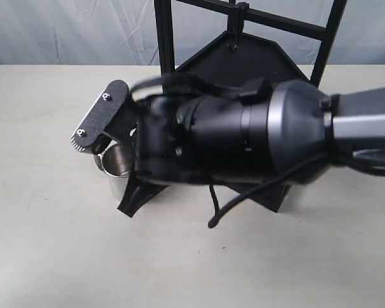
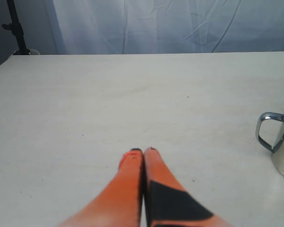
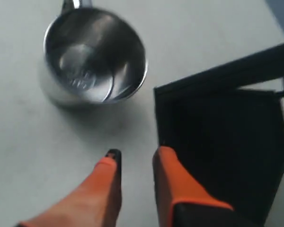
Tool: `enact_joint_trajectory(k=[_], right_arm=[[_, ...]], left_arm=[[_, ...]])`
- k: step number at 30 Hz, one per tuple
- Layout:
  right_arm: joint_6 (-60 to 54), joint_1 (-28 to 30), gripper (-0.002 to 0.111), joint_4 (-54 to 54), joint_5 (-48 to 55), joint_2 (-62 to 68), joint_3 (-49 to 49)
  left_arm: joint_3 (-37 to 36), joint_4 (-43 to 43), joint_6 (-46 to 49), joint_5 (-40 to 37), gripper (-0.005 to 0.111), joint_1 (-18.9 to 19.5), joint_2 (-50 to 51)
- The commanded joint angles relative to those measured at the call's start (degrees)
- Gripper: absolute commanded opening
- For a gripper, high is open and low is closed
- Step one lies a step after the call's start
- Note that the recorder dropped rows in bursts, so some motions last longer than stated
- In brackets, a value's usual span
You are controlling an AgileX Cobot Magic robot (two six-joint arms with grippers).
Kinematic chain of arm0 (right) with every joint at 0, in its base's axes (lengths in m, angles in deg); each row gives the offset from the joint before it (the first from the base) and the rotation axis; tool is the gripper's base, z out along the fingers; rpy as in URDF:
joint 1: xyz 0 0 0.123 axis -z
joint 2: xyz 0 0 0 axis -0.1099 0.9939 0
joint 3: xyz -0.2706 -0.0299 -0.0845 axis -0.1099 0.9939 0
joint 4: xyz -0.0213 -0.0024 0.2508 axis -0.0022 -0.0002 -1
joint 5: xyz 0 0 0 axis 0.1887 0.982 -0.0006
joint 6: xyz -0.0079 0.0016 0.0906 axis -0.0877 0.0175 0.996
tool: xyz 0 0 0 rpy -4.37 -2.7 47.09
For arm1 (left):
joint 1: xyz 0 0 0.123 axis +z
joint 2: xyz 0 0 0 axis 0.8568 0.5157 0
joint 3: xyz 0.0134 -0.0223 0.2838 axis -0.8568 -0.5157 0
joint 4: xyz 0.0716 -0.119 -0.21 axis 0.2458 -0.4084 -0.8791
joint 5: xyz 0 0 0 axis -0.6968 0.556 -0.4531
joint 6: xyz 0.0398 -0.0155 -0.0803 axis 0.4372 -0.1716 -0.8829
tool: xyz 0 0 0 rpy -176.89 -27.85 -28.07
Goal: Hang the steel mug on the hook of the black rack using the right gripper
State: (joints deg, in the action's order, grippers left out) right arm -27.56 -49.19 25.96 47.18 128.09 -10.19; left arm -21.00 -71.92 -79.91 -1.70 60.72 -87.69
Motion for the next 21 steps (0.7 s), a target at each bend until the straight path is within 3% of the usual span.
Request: enact_joint_trajectory(k=[1,3,6,10,12,15,21], right_arm=[[-28.31,0.88,0.012,-29.33,7.32,-0.56,-6.45],[-32.74,1.27,0.004,-33.71,7.28,-0.56,-8.78],[-32.48,1.27,0.002,-27.80,3.48,-0.56,-10.24],[-31.58,2.63,0.020,-27.09,-0.73,1.43,-11.38],[-31.58,3.54,0.038,-26.88,-0.62,4.16,-12.52],[-31.58,4.13,0.055,-26.40,0.57,8.97,-14.87],[-30.30,4.13,0.057,-26.66,2.11,15.26,-19.00]], left_arm=[[0.09,0.00,-0.31,0.43,0.000,-0.28,0.25],[0.09,0.00,-0.31,0.43,0.000,-0.28,0.25],[0.09,0.00,-0.31,0.43,0.000,-0.28,0.25],[0.09,0.00,-0.31,0.43,0.000,-0.28,0.25],[0.09,0.00,-0.31,0.43,0.000,-0.28,0.25],[0.09,0.00,-0.31,0.43,0.000,-0.28,0.25],[0.09,0.00,-0.31,0.43,0.000,-0.28,0.25]])
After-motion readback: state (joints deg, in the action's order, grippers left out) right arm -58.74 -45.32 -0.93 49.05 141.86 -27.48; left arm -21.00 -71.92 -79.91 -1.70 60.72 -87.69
